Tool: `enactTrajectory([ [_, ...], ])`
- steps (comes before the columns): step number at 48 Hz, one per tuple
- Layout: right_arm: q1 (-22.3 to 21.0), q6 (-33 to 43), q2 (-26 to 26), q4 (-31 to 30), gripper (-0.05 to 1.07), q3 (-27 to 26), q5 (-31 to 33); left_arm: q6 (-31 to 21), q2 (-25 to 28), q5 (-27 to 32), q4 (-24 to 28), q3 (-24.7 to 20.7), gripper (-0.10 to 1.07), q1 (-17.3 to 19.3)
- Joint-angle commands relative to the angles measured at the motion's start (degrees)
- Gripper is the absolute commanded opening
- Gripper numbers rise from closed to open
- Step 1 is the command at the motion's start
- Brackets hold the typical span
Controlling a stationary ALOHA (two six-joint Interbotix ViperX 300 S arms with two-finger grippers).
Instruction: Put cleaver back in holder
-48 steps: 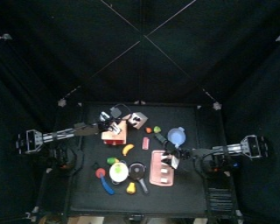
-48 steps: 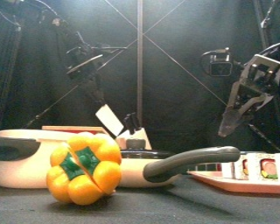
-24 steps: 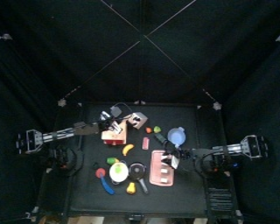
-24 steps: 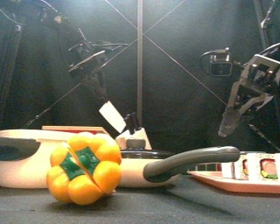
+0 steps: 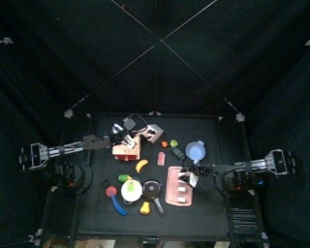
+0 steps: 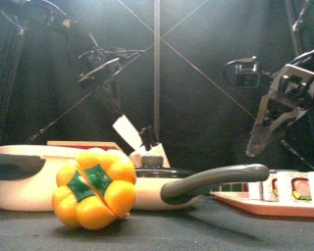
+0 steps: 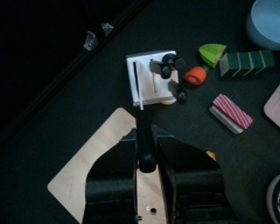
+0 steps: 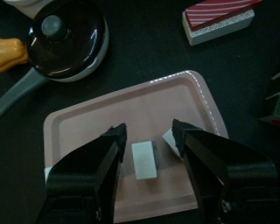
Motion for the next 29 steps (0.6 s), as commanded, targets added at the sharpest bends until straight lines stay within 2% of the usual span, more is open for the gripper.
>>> enactTrajectory([
  [1,-0.2,-0.2,-0.4,0.0,0.83,-1.1,-0.4,0.0,0.0,-0.4,0.2,-0.7,0.44,0.3],
  [19,-0.2,-0.2,-0.2,-0.1,0.83,-1.2,-0.6,0.0,3.6,-0.4,-0.4,-0.6,0.44,0.8],
  [29,-0.1,-0.1,-0.3,0.0,0.83,-1.1,-0.6,0.3,5.8,-0.4,-3.9,-1.8,0.44,0.8],
])
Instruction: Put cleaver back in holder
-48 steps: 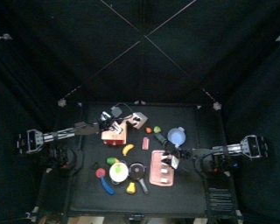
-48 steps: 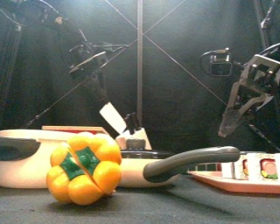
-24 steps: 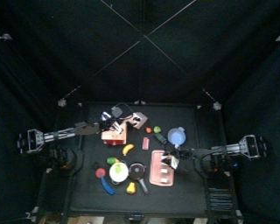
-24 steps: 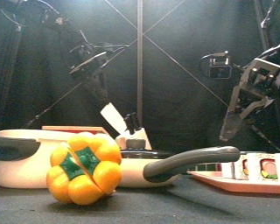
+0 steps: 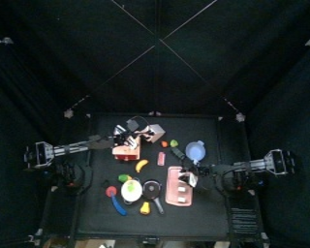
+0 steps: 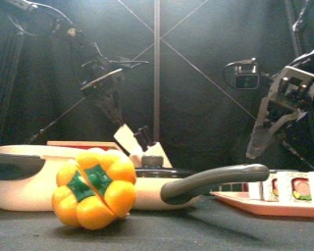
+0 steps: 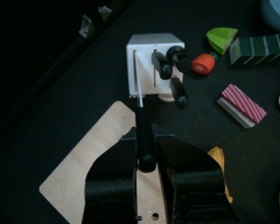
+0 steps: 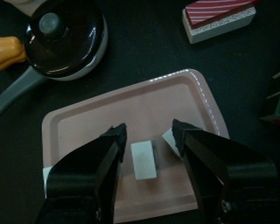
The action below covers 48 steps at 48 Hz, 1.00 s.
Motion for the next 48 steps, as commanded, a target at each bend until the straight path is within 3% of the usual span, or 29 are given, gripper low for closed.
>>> enactTrajectory([
  [1,-0.1,-0.1,-0.5,0.1,0.83,-1.1,-0.4,0.5,0.4,-0.2,-1.2,-1.8,0.44,0.2],
  [30,0.0,-0.2,-0.4,0.1,0.83,-1.2,-0.4,2.7,2.3,-0.9,-1.3,-6.3,0.46,0.4],
  [48,0.2,-0.1,-0.4,0.2,0.83,-1.2,-0.4,2.8,6.3,-0.8,-1.1,-10.2,0.79,1.1],
])
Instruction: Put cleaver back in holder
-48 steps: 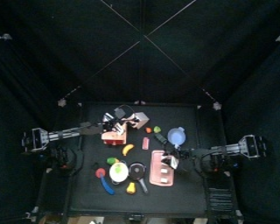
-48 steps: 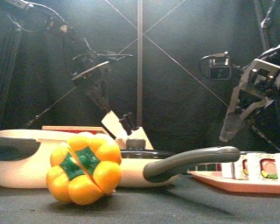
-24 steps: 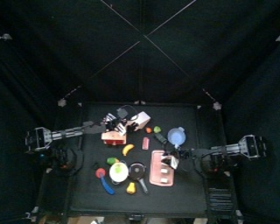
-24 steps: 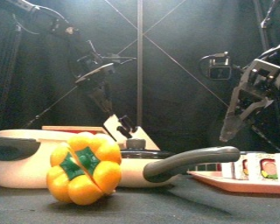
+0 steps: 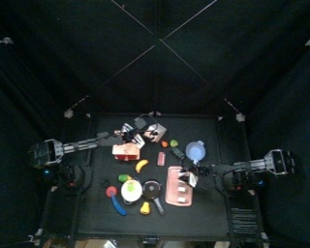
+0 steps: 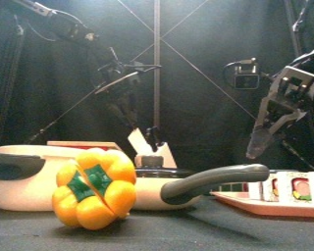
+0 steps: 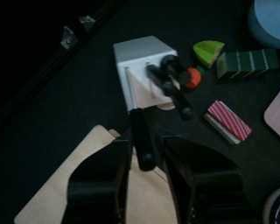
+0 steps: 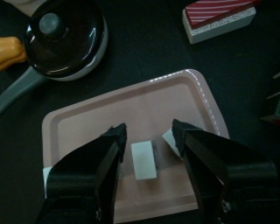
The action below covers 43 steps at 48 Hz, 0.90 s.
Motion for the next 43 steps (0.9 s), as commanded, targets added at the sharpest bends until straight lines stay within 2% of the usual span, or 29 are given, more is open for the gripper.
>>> enactTrajectory([
  [1,0.1,0.0,-0.4,0.1,0.83,-1.2,-0.4,-0.1,0.4,-0.2,0.4,-2.7,0.80,0.6],
  [14,0.3,0.0,-0.4,0.2,0.83,-1.2,-0.4,-0.2,1.1,0.4,1.5,-4.7,0.85,0.6],
  [43,0.4,0.1,-1.0,0.2,0.83,-3.4,1.4,-0.7,-2.1,-1.3,4.5,-0.9,0.84,-0.1],
])
